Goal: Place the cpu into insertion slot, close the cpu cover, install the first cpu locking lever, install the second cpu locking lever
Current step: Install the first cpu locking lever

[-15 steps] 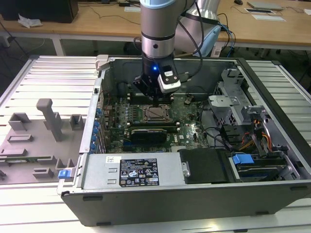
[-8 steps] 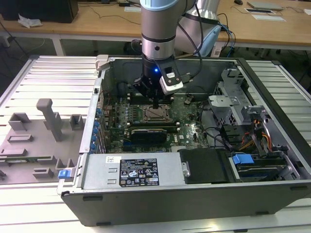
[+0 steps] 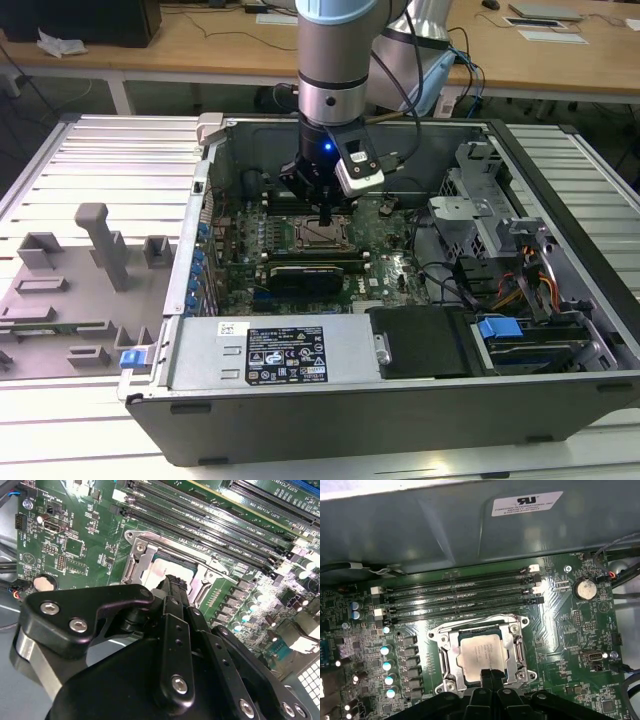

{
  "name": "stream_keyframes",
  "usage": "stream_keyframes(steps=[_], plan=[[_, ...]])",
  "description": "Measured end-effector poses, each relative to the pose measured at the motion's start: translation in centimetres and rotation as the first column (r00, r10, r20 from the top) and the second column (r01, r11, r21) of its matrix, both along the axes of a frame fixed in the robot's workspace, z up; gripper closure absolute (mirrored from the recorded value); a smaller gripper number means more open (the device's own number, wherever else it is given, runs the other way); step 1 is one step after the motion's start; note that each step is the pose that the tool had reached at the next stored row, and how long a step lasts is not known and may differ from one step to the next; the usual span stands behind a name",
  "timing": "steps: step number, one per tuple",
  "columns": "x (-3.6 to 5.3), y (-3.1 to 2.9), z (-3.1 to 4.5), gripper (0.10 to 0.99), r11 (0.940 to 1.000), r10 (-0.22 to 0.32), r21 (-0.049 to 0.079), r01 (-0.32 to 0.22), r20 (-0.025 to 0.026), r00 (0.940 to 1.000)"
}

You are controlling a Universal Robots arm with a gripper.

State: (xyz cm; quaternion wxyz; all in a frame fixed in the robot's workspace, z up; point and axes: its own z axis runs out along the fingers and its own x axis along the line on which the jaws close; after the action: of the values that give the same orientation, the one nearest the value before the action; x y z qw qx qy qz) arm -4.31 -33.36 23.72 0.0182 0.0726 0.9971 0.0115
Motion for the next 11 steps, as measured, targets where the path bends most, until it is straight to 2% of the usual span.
stream_keyframes(steps=[11], plan=[[0.02,0.0,0.0,0.98,1.0,0.0,0.0,0.0,0.0,1.0]])
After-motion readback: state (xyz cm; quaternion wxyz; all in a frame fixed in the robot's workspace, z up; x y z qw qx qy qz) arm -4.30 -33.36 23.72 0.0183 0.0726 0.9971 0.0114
